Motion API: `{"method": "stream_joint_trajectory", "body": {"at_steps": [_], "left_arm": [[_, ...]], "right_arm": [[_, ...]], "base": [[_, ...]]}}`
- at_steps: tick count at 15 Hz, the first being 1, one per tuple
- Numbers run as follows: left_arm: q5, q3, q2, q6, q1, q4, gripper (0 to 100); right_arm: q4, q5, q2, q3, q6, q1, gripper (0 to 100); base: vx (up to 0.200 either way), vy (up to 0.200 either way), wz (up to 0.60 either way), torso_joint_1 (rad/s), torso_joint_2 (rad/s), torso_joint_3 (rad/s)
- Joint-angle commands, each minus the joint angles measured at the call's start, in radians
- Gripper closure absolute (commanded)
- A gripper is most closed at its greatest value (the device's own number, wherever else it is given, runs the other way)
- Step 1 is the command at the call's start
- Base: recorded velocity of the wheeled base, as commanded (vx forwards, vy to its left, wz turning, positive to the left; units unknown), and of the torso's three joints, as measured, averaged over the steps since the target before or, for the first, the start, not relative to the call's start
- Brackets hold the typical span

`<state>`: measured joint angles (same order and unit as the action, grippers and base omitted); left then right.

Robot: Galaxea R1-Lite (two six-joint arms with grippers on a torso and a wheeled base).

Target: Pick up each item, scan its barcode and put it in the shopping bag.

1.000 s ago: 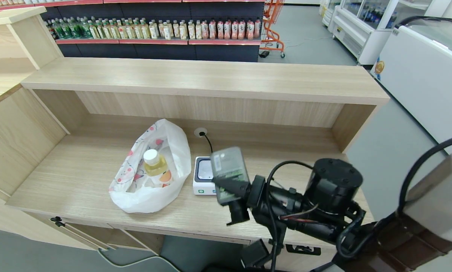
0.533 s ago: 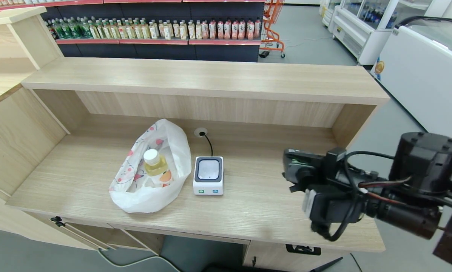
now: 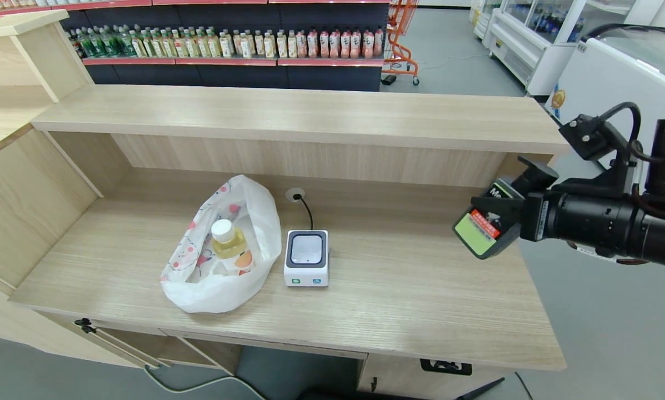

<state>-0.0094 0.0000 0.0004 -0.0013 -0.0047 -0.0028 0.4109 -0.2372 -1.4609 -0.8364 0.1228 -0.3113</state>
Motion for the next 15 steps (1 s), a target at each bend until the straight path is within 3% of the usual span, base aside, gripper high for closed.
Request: {"method": "stream_joint_trajectory", "body": {"at_steps": [1, 4, 12, 15], "left_arm": [[0.000, 0.000, 0.001, 0.000, 0.000, 0.000, 0], [0.000, 0.000, 0.001, 0.000, 0.000, 0.000, 0], [0.000, 0.000, 0.000, 0.001, 0.000, 0.000, 0], [0.000, 0.000, 0.000, 0.000, 0.000, 0.000, 0]], "right_arm": [[0.052, -0.037, -0.087, 0.016, 0.146, 0.024, 100], [0.206, -0.103, -0.138, 0.094, 0.230, 0.018, 100], [0.224, -0.116, -0.156, 0.092, 0.227, 0.009, 100], [0.223, -0.114, -0.141, 0.099, 0.229, 0.009, 100]], "base": [[0.000, 0.000, 0.00, 0.000, 0.00, 0.000], [0.000, 0.000, 0.00, 0.000, 0.00, 0.000], [0.000, 0.000, 0.00, 0.000, 0.00, 0.000], [0.000, 0.200, 0.00, 0.004, 0.00, 0.004]]}}
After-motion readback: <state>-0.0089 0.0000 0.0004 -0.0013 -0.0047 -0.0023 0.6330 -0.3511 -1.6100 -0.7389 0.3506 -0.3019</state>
